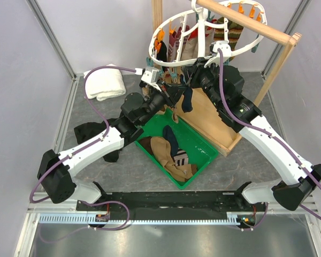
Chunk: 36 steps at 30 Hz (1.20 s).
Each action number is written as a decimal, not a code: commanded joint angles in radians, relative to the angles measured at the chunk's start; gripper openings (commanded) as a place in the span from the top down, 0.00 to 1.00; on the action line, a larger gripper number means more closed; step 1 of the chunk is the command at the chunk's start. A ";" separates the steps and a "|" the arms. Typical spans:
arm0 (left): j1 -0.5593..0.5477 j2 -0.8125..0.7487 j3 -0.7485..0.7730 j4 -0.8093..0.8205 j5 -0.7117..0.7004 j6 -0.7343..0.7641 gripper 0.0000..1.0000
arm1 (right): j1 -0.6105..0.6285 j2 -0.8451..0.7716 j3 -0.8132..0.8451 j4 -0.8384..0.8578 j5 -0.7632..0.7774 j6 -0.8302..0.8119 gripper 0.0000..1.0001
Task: Clip the socks to the hanger
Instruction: Clamp the sock onto the hanger.
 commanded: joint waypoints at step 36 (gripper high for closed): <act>0.007 -0.022 0.096 -0.027 0.019 0.063 0.98 | 0.011 -0.054 0.014 -0.057 -0.157 0.051 0.34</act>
